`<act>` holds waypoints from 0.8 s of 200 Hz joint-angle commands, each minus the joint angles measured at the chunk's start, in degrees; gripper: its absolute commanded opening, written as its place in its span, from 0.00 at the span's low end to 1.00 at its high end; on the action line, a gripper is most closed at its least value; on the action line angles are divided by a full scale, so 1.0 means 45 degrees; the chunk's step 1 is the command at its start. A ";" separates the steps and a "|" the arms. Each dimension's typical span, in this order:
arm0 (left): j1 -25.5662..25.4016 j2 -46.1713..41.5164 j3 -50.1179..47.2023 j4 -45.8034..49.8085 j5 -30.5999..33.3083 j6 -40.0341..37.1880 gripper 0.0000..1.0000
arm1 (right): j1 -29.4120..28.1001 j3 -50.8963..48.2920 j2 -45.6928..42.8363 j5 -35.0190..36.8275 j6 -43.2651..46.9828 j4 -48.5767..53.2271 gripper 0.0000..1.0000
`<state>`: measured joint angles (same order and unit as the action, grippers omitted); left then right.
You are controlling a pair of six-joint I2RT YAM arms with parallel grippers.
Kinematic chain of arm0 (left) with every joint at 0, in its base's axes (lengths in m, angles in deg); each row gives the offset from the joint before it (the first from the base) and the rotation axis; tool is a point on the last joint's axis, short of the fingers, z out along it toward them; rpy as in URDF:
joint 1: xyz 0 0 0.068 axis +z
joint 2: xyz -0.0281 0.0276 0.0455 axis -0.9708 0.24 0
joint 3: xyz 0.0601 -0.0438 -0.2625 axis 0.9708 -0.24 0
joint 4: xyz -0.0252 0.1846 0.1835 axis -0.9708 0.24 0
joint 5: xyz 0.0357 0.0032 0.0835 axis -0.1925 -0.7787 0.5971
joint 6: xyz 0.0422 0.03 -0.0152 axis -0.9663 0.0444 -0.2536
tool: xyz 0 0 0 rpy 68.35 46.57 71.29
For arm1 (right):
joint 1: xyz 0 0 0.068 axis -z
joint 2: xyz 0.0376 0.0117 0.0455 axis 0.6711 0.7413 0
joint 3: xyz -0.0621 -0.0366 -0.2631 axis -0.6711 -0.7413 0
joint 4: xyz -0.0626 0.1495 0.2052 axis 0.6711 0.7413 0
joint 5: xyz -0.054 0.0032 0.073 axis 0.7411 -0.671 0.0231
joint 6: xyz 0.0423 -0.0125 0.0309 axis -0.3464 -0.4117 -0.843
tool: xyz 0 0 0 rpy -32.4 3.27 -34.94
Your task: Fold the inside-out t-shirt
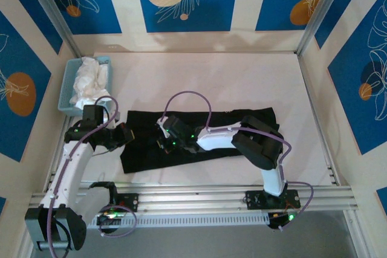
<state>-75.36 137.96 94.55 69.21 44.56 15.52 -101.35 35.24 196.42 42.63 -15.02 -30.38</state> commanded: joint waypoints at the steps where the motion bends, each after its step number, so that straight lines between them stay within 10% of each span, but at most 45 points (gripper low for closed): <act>1: 0.0172 -0.0042 0.0264 -0.0092 -0.0214 -0.0304 0.00 | 0.0089 -0.0430 -0.1150 -0.0588 -0.0202 -0.0365 0.00; 83: 0.0156 0.0051 0.0264 -0.0214 -0.0282 -0.0305 0.00 | -0.0023 -0.1039 -0.1329 -0.0589 -0.0221 -0.0287 0.00; 160: 0.0155 0.0072 0.0308 -0.0233 -0.0307 -0.0314 0.00 | -0.0156 0.0321 0.0178 0.0402 0.0004 0.0378 0.31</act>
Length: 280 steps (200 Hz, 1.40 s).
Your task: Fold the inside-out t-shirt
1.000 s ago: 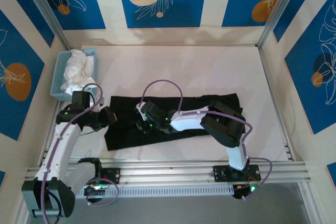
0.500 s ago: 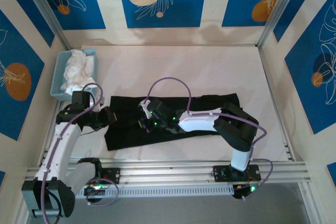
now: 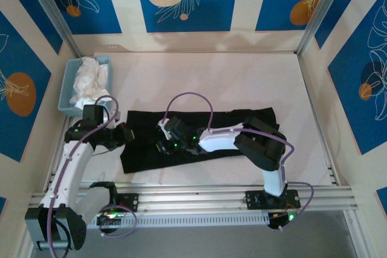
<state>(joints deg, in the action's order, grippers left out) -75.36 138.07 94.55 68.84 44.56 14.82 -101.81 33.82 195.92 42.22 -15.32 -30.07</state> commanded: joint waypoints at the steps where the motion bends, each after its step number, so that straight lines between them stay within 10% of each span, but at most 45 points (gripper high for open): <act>1: 0.0140 0.0050 0.0305 -0.0150 -0.0307 -0.0154 0.00 | -0.0049 0.0641 0.0309 0.0508 0.0072 0.0308 0.31; 120: 0.0152 0.0057 0.0311 -0.0210 -0.0368 -0.0186 0.00 | 0.0074 0.1385 0.1200 0.0904 -0.0026 0.0120 0.43; 198: 0.0142 0.0079 0.0168 -0.0302 -0.0400 -0.0239 0.00 | 0.0074 0.1217 0.0865 0.0882 -0.0143 -0.0291 0.07; 280: 0.0162 0.0126 0.0108 -0.0350 -0.0242 -0.0207 0.00 | 0.0071 -0.0577 -0.1650 -0.0173 -0.0808 -0.0030 0.00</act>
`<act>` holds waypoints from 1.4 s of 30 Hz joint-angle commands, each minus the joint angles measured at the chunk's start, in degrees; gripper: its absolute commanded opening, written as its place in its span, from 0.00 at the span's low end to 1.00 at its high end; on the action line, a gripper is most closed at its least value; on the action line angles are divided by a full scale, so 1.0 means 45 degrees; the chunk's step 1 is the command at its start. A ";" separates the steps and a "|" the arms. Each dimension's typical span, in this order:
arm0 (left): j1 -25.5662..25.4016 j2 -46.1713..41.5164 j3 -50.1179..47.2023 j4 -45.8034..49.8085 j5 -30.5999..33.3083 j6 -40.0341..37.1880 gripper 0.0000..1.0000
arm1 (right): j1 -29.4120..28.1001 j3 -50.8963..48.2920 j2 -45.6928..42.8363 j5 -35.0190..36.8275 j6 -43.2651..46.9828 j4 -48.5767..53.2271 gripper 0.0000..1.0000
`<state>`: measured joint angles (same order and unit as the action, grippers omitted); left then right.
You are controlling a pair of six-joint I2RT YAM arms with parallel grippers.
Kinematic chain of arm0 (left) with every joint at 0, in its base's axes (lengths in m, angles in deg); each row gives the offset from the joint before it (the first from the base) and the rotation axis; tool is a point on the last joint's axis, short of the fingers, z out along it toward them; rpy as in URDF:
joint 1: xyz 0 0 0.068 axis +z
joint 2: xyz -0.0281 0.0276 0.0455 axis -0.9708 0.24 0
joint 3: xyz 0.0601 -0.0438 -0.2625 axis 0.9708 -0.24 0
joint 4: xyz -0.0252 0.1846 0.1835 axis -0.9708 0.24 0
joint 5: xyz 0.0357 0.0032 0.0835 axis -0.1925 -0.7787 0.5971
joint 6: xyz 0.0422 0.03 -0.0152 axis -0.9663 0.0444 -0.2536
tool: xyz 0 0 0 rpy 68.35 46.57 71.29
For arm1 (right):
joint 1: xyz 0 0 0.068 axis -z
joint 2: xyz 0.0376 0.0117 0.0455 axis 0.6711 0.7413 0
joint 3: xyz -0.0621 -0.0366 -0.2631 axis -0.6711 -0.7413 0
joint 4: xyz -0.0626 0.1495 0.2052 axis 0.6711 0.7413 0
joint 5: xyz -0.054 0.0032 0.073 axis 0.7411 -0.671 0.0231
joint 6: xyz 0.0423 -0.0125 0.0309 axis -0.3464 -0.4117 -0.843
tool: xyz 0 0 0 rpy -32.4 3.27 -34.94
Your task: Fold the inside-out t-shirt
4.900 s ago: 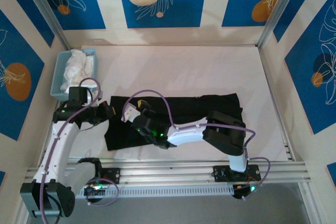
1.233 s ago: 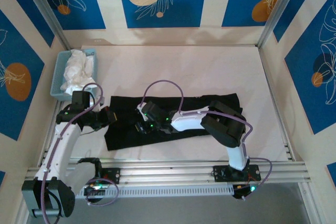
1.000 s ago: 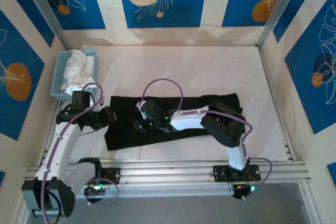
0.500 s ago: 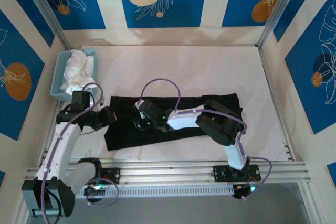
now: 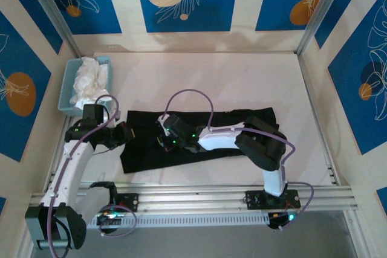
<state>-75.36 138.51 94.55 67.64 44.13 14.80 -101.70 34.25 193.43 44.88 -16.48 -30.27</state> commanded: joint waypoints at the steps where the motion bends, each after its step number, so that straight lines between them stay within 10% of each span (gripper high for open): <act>1: 0.0153 0.0031 0.0108 -0.0081 -0.0138 -0.0202 0.00 | 0.0048 -0.0718 -0.1133 -0.0790 -0.0570 0.0029 0.00; 14: 0.0145 0.0147 -0.0179 0.0674 0.0384 -0.0119 0.01 | 0.0050 -0.2030 -0.3028 -0.3581 -0.2654 0.2559 0.00; 20: 0.0125 0.0318 0.0094 0.1392 0.0895 -0.0224 0.27 | 0.0418 -0.1419 -0.2489 -0.4323 -0.3099 0.4863 0.01; 27: 0.0125 -0.0199 0.0436 0.1322 0.2426 -0.0291 0.49 | 0.0991 -0.0957 -0.2426 -0.5045 -0.2191 0.6355 0.26; 42: -0.0755 0.1971 -0.1660 -0.5226 0.4940 0.1532 0.85 | 0.1747 -0.1027 -0.3813 -0.3794 -0.0685 0.4441 0.59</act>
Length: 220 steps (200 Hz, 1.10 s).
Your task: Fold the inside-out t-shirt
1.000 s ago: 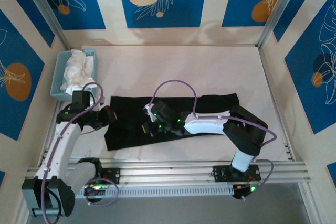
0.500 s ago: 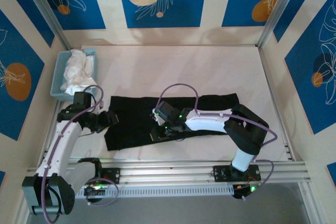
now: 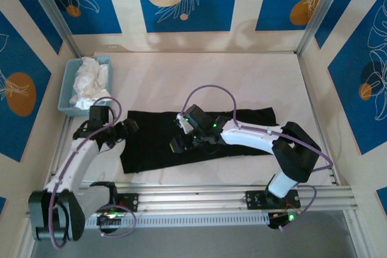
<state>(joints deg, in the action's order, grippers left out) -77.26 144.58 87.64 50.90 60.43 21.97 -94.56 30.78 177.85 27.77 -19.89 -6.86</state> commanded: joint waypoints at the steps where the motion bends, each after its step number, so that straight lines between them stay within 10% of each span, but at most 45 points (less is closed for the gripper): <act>1: -0.0453 0.1004 -0.0110 -0.1703 0.1527 -0.0160 0.86 | 0.0176 -0.0365 -0.0382 -0.0057 0.0081 -0.0875 0.60; 105: -0.2371 0.4402 -0.0159 -0.3211 0.0255 -0.0922 0.79 | 0.0721 -0.1602 -0.0763 -0.0216 -0.0338 -0.1723 0.62; 176: -0.3319 0.4356 -0.0699 -0.4109 -0.0118 -0.0998 0.46 | 0.0748 -0.1558 -0.0343 -0.0355 -0.0436 -0.1916 0.61; 220: -0.3309 0.4477 -0.1154 -0.5088 -0.0383 -0.1029 0.08 | 0.0746 -0.1805 -0.0544 -0.0167 -0.0573 -0.1928 0.61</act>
<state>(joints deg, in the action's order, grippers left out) -91.64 164.56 84.47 31.16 61.33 17.49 -91.41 23.65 175.90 27.57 -21.53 -15.05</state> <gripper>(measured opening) 0.169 0.611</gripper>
